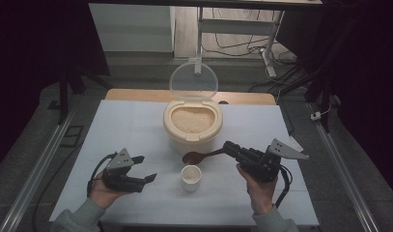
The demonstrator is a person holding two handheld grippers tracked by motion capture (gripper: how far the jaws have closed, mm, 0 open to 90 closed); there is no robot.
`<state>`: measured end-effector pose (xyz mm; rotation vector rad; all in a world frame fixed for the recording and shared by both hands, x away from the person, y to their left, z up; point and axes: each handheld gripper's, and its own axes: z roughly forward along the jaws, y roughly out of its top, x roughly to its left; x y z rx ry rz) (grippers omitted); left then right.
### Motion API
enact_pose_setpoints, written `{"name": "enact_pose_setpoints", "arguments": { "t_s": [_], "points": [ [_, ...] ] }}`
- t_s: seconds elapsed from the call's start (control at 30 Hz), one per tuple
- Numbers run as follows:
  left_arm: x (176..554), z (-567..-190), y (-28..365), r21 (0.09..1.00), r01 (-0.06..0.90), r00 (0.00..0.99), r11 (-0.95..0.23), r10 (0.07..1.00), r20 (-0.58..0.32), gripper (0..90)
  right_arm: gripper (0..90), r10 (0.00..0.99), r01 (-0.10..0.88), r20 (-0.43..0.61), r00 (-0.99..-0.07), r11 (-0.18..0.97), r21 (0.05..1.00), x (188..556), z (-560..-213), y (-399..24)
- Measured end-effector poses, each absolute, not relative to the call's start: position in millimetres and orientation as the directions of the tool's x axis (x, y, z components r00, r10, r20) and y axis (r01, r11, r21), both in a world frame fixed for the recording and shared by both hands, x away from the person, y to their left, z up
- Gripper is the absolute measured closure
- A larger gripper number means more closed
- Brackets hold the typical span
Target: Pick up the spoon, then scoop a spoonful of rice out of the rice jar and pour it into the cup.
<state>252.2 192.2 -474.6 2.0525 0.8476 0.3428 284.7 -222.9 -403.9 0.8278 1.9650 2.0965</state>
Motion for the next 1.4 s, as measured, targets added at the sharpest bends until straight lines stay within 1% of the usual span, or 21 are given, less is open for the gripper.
{"name": "enact_pose_setpoints", "arguments": {
  "t_s": [0.3,0.5,1.03,1.4],
  "points": [
    [243.4,-489.7,222.3,0.801,0.485,0.674,-0.351,0.733,-0.087,22.1,83.5,0.492,0.242,0.284,-0.823,-0.148,0.959,285.8,-401.1,-233.4],
    [240.5,-498.7,232.7,0.792,0.509,0.653,-0.338,0.751,-0.099,21.8,83.6,0.508,0.234,0.28,-0.814,-0.155,0.96,286.8,-400.4,-238.4],
    [244.5,-503.0,231.9,0.782,0.514,0.658,-0.352,0.747,-0.096,21.4,83.5,0.535,0.217,0.274,-0.799,-0.169,0.962,286.9,-398.8,-245.2],
    [244.5,-501.7,233.5,0.783,0.517,0.651,-0.346,0.753,-0.097,21.0,83.6,0.546,0.181,0.263,-0.795,-0.2,0.963,291.3,-387.2,-246.5]
  ]
}}
